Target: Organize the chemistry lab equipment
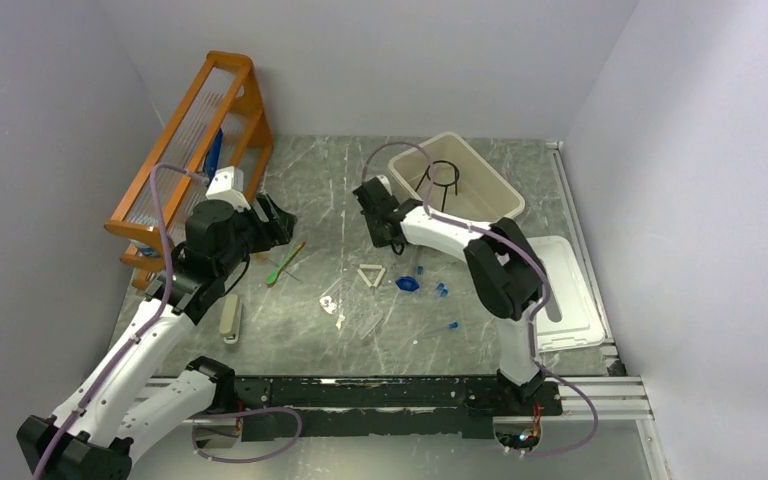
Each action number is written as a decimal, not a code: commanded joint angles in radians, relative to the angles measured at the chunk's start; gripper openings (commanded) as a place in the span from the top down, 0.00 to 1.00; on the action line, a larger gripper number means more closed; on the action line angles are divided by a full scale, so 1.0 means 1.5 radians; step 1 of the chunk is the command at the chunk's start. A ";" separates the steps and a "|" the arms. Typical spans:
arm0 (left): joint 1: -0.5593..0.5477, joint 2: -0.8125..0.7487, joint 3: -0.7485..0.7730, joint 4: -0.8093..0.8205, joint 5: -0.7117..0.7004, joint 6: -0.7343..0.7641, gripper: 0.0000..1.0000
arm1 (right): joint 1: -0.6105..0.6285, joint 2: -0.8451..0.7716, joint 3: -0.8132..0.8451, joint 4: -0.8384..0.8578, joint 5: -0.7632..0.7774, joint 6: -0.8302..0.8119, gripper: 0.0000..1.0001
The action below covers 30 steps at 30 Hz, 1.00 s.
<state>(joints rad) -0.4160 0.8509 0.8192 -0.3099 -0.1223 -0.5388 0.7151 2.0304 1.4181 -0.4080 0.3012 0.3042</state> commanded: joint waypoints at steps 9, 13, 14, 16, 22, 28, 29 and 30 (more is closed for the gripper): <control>-0.003 -0.021 0.011 -0.008 -0.009 0.008 0.23 | -0.103 -0.243 0.036 0.032 -0.094 -0.134 0.86; -0.003 -0.021 0.007 0.001 -0.001 0.003 0.23 | -0.183 -0.289 0.010 0.027 -0.132 -0.145 0.85; -0.003 -0.019 0.008 0.003 0.005 0.002 0.23 | -0.204 -0.296 0.002 0.022 -0.142 -0.145 0.84; -0.003 -0.015 0.008 0.004 0.010 0.002 0.24 | -0.239 -0.314 -0.023 0.023 -0.155 -0.138 0.84; -0.003 -0.006 0.010 0.009 0.017 0.004 0.24 | -0.289 -0.331 -0.080 0.022 -0.251 -0.208 0.84; -0.003 0.001 0.016 0.013 0.024 0.004 0.25 | -0.290 -0.277 -0.082 -0.006 -0.332 -0.284 0.83; -0.003 0.001 0.018 0.010 0.023 0.006 0.25 | -0.290 -0.269 -0.077 -0.011 -0.339 -0.289 0.83; -0.003 0.000 0.019 0.008 0.022 0.008 0.25 | -0.291 -0.262 -0.072 -0.015 -0.345 -0.293 0.83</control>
<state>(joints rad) -0.4160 0.8516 0.8196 -0.3180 -0.1093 -0.5385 0.2825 1.5940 1.2865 -0.3912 -0.1207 -0.0555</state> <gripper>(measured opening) 0.754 0.178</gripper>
